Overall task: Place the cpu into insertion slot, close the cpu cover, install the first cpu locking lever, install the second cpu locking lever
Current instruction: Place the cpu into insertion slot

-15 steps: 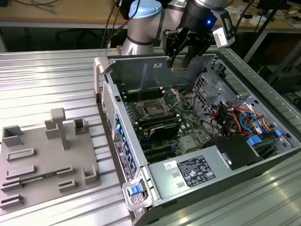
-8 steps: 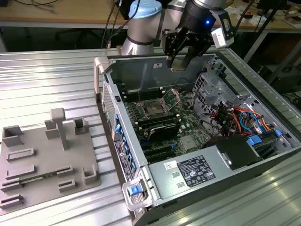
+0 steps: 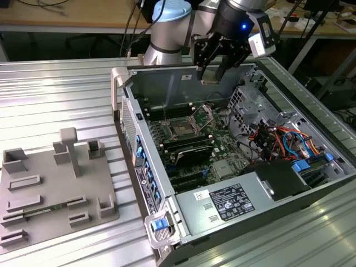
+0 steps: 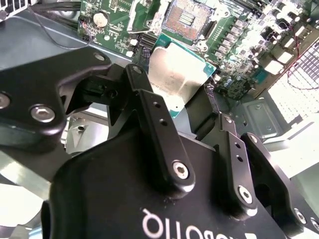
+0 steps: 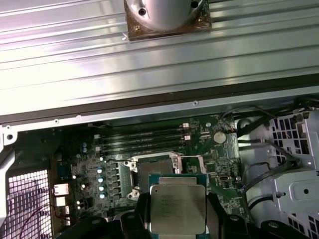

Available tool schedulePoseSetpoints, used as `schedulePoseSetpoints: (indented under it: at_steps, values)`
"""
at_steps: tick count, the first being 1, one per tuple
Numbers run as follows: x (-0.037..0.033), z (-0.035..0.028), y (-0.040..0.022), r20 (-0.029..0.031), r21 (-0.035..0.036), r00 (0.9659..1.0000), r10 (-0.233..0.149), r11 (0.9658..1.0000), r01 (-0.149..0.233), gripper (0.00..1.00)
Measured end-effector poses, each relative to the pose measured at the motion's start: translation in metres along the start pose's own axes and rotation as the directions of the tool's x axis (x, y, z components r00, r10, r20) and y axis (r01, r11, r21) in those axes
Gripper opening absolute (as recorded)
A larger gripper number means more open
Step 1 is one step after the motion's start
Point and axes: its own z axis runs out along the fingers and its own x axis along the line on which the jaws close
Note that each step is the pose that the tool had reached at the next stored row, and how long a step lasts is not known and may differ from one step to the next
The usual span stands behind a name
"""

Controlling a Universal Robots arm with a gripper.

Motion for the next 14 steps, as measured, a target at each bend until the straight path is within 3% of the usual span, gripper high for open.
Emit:
schedulePoseSetpoints:
  at_steps: [14]
  values:
    - [0.0042, 0.0015, -0.0007, 0.0048, -0.0012, 0.9983, 0.058, 0.9983, -0.058, 0.55]
